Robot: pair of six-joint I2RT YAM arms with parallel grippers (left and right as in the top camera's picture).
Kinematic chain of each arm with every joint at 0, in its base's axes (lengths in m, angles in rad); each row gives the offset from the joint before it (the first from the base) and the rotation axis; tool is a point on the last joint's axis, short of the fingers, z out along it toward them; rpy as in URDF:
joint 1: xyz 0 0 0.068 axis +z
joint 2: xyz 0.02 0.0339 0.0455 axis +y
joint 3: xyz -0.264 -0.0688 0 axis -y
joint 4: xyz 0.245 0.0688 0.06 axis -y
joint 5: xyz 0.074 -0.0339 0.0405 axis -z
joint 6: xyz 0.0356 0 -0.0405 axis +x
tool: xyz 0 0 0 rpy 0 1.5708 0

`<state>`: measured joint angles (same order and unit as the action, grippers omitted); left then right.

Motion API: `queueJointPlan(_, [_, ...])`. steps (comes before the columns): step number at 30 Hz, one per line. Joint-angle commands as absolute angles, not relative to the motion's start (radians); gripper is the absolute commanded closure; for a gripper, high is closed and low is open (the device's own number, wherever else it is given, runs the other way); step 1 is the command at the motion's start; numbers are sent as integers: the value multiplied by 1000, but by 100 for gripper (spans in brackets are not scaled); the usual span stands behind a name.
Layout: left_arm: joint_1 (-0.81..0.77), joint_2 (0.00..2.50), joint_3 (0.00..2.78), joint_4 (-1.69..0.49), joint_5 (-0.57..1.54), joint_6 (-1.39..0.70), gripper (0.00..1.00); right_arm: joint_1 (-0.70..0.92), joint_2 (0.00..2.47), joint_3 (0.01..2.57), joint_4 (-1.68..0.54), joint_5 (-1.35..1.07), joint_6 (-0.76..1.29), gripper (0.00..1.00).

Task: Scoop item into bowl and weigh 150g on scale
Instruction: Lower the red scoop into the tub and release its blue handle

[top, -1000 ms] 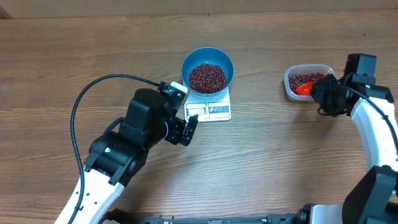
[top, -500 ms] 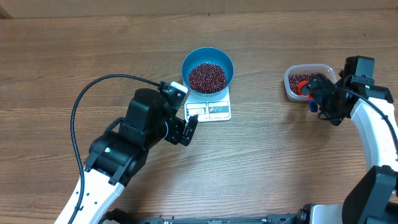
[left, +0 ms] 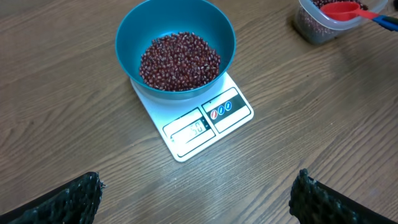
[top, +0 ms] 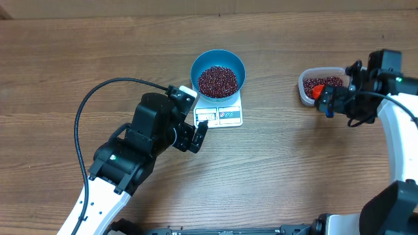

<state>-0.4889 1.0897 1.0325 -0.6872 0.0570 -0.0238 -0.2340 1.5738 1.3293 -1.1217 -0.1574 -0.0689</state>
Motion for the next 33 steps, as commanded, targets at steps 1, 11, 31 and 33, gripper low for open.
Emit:
queueJointPlan(1, [-484, 1093, 1031, -685, 68, -33, 1, -237, 1565, 1463, -1209, -159, -189, 0])
queueJointPlan(11, [-484, 1093, 1031, -684, 68, -33, 0, -237, 1565, 1549, -1285, -159, -200, 0])
queueJointPlan(31, [-484, 1093, 1031, -685, 68, -33, 1, -237, 1565, 1549, -1285, -159, -200, 0])
queueJointPlan(33, [-484, 1093, 1031, -685, 68, -33, 0, -237, 1565, 1549, -1285, -159, -200, 0])
